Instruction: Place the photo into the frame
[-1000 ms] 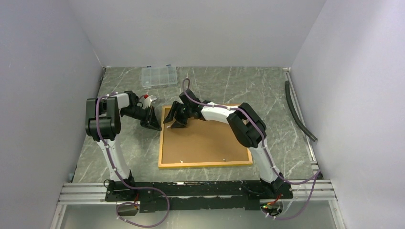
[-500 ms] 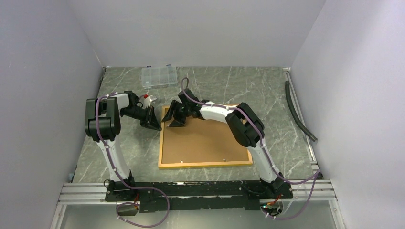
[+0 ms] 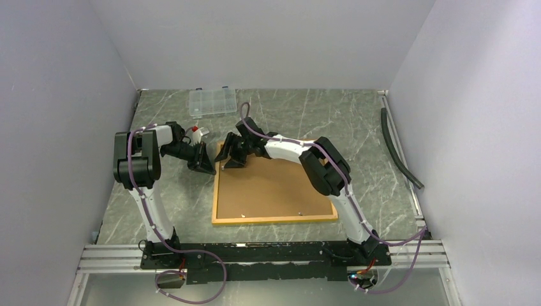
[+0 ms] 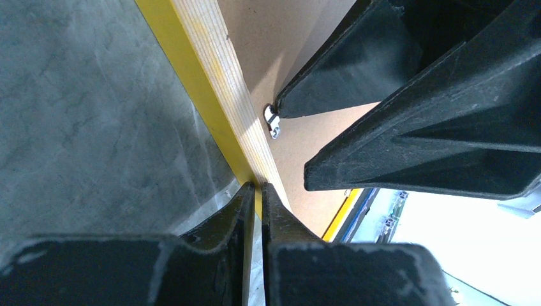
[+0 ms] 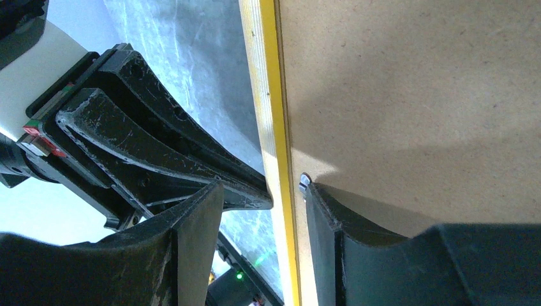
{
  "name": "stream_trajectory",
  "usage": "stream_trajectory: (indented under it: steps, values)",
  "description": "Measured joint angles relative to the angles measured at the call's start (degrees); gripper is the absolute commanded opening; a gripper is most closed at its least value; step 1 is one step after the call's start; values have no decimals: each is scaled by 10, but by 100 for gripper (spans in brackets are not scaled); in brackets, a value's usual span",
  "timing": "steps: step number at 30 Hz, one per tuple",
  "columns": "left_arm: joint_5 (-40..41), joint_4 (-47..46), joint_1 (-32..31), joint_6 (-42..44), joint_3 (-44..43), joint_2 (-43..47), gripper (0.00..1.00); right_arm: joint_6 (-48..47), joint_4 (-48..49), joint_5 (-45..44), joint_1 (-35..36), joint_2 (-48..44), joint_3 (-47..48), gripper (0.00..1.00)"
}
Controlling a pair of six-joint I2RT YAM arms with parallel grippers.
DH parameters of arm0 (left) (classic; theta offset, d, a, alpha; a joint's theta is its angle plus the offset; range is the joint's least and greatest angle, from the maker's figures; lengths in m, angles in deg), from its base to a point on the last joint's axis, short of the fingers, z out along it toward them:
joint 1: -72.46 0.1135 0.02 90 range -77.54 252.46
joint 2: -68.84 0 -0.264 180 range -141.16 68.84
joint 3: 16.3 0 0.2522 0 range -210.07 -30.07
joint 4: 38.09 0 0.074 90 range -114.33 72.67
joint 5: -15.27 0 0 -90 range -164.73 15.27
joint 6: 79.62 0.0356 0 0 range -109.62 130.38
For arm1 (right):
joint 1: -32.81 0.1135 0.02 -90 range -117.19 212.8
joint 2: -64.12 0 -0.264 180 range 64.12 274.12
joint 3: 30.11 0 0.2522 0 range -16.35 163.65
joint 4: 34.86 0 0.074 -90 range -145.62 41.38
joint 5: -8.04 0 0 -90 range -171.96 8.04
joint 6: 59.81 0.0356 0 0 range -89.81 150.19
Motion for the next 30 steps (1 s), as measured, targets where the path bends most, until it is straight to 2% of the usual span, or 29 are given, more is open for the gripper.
stream_trajectory:
  steps: [11, 30]
  values:
    - [0, 0, 0, 2, 0, 1, 11, -3, 0, 10, 1, 12, 17, 54]
    - [1, 0, 0, 6, 2, 5, 10, -71, -3, 38, -5, 10, 16, 54]
